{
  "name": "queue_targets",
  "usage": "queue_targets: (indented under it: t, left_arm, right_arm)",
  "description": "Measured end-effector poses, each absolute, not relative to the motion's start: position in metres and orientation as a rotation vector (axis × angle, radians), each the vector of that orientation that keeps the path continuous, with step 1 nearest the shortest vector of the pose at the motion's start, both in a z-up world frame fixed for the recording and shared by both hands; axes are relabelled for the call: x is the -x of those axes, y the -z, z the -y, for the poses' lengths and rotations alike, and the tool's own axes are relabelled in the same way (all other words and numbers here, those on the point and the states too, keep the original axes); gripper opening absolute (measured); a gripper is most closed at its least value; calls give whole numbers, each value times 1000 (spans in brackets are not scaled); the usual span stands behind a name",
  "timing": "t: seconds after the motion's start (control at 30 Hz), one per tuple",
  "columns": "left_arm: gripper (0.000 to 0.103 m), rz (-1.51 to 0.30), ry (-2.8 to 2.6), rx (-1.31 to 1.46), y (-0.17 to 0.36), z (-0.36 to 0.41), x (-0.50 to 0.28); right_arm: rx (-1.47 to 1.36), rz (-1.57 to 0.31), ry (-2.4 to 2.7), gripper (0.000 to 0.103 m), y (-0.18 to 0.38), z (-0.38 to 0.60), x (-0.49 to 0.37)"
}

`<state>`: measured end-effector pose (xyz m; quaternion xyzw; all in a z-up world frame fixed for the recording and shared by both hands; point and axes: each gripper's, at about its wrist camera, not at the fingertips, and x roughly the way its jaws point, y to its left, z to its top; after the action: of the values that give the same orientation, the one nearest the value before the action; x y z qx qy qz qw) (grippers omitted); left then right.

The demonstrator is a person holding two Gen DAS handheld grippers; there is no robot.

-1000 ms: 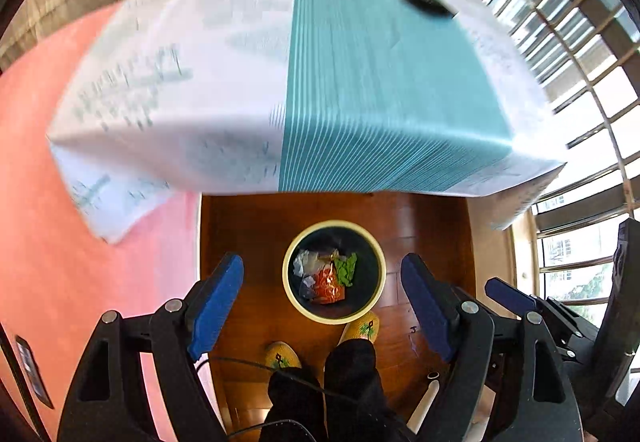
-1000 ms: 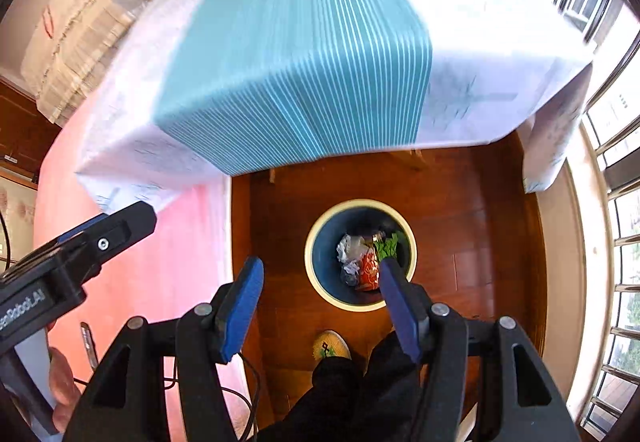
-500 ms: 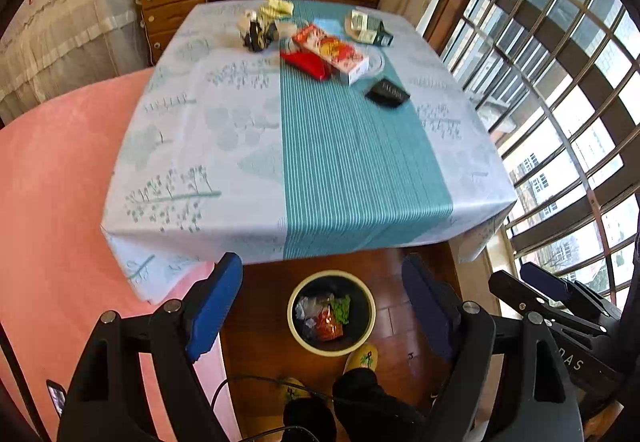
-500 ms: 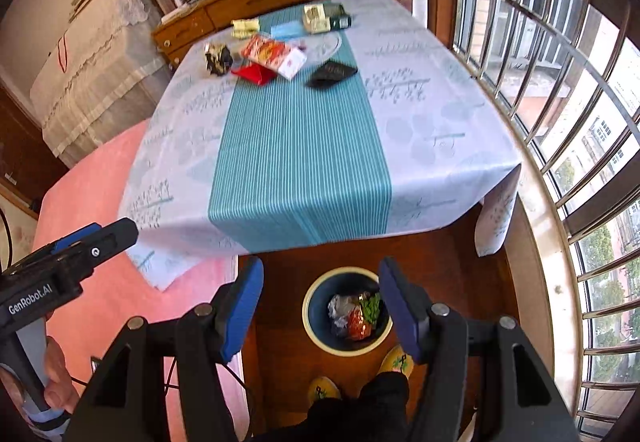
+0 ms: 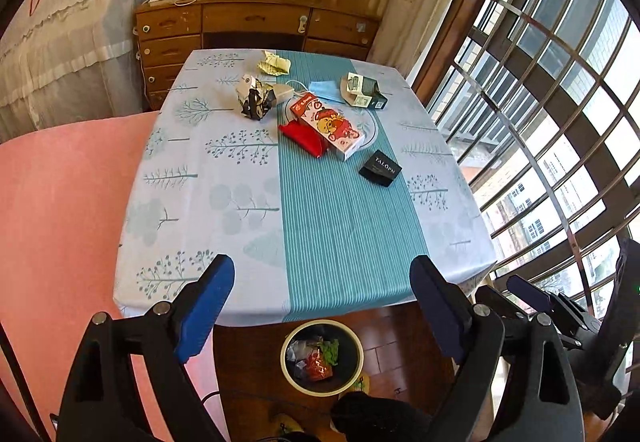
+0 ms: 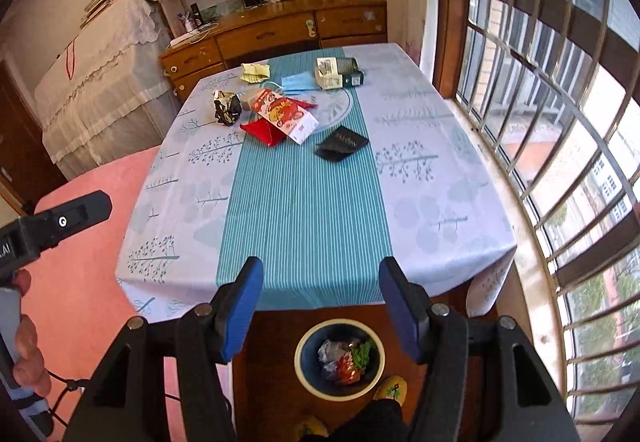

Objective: Collect trash
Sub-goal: 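Raise both tools from the bin and move them over the table, then grasp the B.Duck juice carton with the left gripper while the right gripper grasps the green-white snack box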

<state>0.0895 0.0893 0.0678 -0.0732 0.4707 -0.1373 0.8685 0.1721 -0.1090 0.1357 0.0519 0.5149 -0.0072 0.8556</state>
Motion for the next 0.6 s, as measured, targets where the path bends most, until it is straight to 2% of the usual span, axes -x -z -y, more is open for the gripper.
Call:
queue_targets:
  t: [0.27,0.6]
  left_arm:
    - [88,-996,204,206,-62,-81,-133]
    - [88,-1135,94,402,-15,-23,-251]
  right_arm:
    - [10,-1026,-82,60,-120,120,-241]
    - [84,-1065,-258,60,-66,184,-372]
